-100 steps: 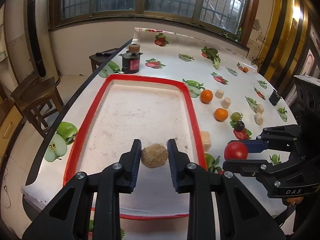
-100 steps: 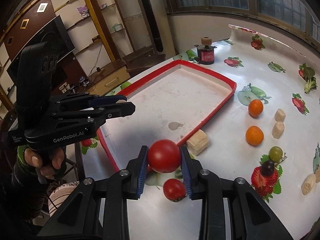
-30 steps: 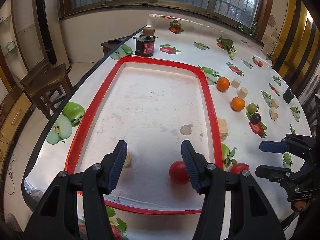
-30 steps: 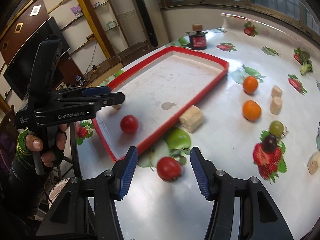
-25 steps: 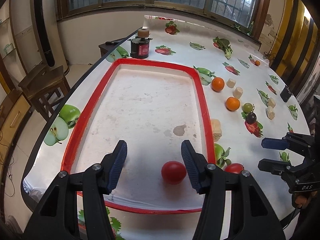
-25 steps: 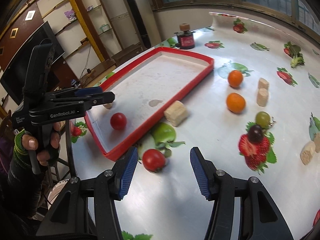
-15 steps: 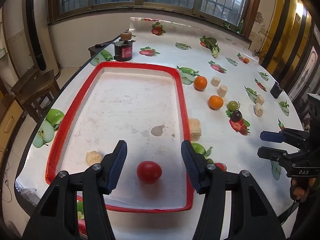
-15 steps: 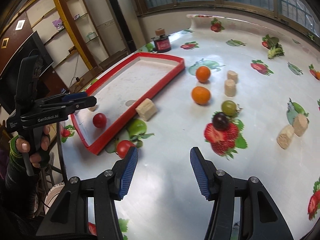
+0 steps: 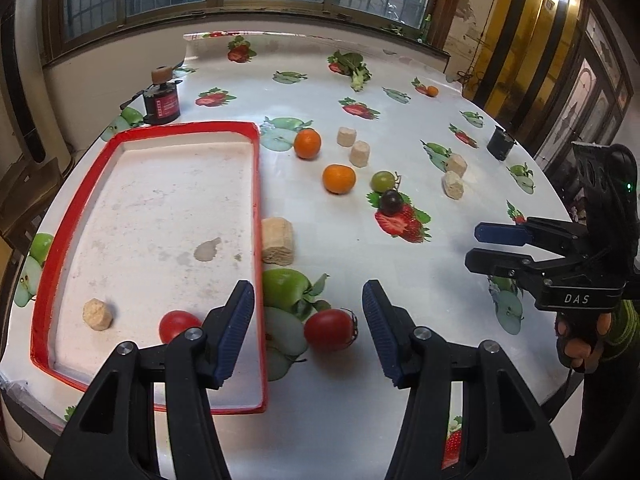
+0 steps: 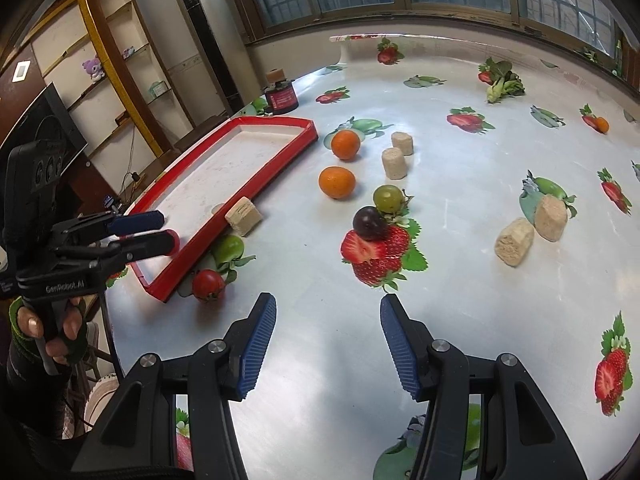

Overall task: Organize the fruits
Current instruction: 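Move both tools away from the tray back toward the fruits, then grasp a red tomato with the left tool while the right tool grasps the dark plum, then carry the tomato with the left tool while the right tool drops the plum into the tray, then lower the tomato into the tray and open the left tool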

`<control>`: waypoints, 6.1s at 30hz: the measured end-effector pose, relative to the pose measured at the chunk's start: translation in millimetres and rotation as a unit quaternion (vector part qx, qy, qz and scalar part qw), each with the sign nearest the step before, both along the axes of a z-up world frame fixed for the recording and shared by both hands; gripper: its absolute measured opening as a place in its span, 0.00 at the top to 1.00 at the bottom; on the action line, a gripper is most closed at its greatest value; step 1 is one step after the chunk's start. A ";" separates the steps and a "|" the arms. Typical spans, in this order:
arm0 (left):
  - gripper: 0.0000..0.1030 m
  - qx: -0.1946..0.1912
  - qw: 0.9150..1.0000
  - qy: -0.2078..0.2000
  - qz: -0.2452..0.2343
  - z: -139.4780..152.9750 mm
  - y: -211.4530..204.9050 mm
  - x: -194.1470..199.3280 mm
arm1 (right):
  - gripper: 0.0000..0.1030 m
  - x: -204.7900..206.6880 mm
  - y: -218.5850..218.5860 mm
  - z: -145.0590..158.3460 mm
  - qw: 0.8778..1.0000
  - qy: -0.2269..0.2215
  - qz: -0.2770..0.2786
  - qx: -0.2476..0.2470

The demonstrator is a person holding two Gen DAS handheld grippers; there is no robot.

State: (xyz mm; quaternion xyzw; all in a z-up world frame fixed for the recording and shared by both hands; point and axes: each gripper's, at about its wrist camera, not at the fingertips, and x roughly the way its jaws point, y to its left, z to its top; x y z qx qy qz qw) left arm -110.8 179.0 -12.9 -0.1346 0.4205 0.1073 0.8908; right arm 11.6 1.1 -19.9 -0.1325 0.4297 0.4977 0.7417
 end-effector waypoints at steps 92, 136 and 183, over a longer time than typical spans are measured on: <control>0.72 0.017 0.999 -0.019 0.037 9.1 39.0 -16.1 | 0.76 -13.5 85.2 12.8 0.999 -0.023 0.030 0.023; 0.72 -0.005 0.989 0.012 0.148 -21.6 157.5 -35.3 | 0.76 -78.3 204.3 -10.4 0.989 0.003 0.150 0.000; 0.45 0.012 0.987 0.022 0.158 -8.3 128.7 -37.8 | 0.52 -74.9 155.8 -2.2 0.990 -0.002 0.140 0.009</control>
